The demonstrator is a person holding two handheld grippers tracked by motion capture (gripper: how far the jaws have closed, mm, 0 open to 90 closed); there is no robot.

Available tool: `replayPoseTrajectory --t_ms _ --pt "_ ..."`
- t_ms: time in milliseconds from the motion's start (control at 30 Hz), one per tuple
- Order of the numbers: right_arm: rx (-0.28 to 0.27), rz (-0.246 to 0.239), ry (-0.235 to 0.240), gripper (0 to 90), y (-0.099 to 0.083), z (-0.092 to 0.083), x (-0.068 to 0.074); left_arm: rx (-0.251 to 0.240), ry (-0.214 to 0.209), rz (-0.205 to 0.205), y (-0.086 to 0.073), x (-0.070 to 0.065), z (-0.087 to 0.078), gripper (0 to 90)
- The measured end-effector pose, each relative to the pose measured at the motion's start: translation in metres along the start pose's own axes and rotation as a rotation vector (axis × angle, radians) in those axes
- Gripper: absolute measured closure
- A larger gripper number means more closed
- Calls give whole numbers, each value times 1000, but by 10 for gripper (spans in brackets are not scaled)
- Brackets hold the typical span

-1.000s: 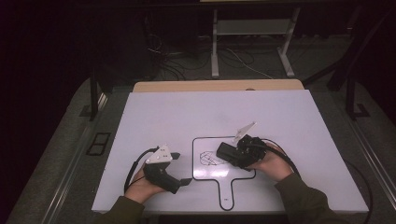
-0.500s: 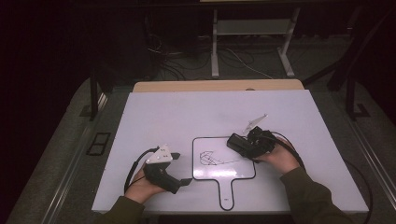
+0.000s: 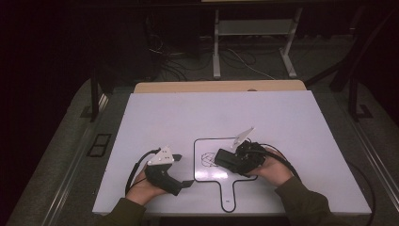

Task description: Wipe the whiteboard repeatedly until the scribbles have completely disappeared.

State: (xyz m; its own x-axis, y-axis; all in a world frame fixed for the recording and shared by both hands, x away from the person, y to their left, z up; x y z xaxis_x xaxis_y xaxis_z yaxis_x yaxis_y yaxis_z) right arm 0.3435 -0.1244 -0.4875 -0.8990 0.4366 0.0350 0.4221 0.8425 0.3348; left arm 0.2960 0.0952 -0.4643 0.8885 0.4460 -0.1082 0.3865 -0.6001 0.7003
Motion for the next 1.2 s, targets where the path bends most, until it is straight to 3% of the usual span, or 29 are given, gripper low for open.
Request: replayPoseTrajectory --t_ms 67,133,267,333,433,533,667,733,767,867,1000,1033,1200 --pt "1 -2 12 387 2 1 2 -1 0 -2 0 0 0 4" --pt "-2 19 11 387 1 1 -5 -3 1 -3 0 0 -1 4" --pt "-8 114 -29 387 -7 -3 -36 -2 1 -3 0 0 0 4" --pt "-18 165 -23 388 -11 -5 -46 -2 0 -4 0 0 0 4" --pt "-20 189 -25 388 -14 -6 -53 -5 0 -8 0 1 0 4" --pt "-5 168 -43 388 -12 -5 -47 -4 1 -6 0 1 0 4" --pt "12 79 -37 387 -3 -2 -27 -3 0 -4 0 1 0 4" --pt "8 56 -10 387 2 0 -14 -1 1 -3 0 0 0 4" --pt "15 9 -11 387 4 1 -10 0 1 -2 0 0 0 4" --pt "20 -37 -8 387 12 4 3 -1 2 -2 0 1 0 4" --pt "15 3 -15 387 13 4 -7 -2 3 -2 0 1 -1 4" --pt "7 45 -19 387 13 4 -14 -2 2 -2 0 1 0 4" --pt "11 130 -55 387 3 0 -46 -2 2 -5 0 1 0 4"
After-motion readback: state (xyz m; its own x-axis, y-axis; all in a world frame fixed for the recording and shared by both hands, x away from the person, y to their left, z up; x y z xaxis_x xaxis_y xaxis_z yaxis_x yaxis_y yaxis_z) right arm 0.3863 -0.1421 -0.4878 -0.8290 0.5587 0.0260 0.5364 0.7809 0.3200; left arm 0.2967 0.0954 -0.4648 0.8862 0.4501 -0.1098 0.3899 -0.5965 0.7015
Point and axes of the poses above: each handheld gripper's, and its own axes: z roughly forward along the jaws, y roughly out of its top, x roughly to its left, the point moved 7 cm from there along z, roughly forward along the jaws, and after that the axes turned 11 degrees about x, right-handed, at the moved point
